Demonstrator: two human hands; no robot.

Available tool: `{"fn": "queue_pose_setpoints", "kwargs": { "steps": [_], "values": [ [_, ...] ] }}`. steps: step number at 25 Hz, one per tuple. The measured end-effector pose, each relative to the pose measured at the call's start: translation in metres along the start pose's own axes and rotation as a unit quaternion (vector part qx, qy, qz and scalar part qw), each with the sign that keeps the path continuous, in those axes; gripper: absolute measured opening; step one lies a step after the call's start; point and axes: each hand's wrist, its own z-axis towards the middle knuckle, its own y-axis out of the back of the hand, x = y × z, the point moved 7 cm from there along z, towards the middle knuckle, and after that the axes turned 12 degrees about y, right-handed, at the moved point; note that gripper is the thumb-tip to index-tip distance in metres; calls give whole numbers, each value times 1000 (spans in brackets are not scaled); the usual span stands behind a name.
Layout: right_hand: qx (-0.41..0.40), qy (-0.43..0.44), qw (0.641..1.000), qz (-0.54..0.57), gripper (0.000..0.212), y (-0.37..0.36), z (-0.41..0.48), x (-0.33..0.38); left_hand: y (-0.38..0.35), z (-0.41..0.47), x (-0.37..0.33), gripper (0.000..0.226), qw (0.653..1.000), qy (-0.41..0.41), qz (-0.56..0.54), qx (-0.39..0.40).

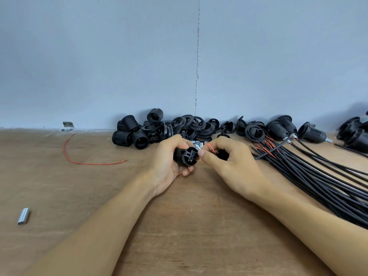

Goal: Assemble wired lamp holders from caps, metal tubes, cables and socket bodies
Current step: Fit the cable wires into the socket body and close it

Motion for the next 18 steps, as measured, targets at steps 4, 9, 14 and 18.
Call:
{"fn": "queue_pose_setpoints", "kwargs": {
  "steps": [4,9,14,18],
  "values": [
    [-18,14,999,-39,17,3,0,2,1,3,2,21,999,-23,15,-17],
    [-12,38,994,-100,13,1,0,5,-1,5,5,26,996,-40,63,-50],
    [7,31,996,-86,17,1,-2,3,-4,3,7,25,988,-52,132,-60],
    [19,4,998,-64,17,1,-3,0,-5,1,6,25,987,-50,139,-55]
  ]
}}
